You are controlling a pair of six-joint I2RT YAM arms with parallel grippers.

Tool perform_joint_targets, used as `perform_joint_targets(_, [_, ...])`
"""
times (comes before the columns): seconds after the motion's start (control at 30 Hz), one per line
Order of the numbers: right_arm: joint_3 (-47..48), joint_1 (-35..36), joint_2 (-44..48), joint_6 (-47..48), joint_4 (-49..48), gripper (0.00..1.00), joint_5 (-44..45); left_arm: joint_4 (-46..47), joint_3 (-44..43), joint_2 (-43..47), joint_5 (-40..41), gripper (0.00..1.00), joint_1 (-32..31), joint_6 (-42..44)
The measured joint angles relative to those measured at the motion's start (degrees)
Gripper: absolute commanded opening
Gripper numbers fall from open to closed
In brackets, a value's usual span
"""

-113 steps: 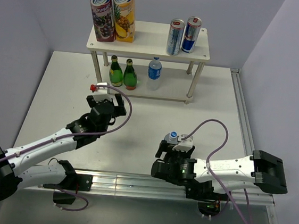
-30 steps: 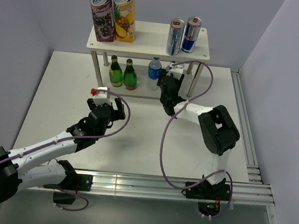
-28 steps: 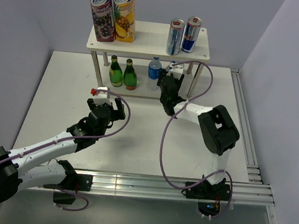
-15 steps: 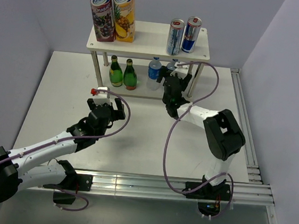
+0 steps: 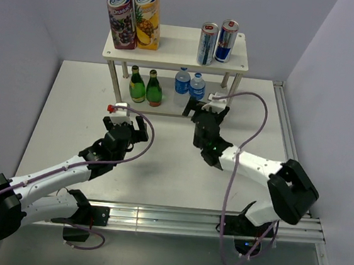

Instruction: Place and organize the beverage onto the shelf

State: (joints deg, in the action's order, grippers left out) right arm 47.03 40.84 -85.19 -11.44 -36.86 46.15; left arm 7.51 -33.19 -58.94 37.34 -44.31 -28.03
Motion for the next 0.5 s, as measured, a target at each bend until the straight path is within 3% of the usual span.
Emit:
perform_joint_targets(0.27, [-3.3,16.2,11.8,-2.9,10.4,0.99,6.4,-0.1,0.0,1.0,0.0,0.9,0.0,0.0])
perform_joint_targets(0.4, [-3.8,23.0,21.9,-6.7,22.0,0.99,8.7,-1.2,-0.2,2.0,0.0,0.88,0.0,-0.3])
perform_joint_targets(0.5, [0.8,25.7,28.6,-9.7,35.4,1.0,8.3,-7.1,-3.0,2.1,0.0,0.86,0.0,-2.9])
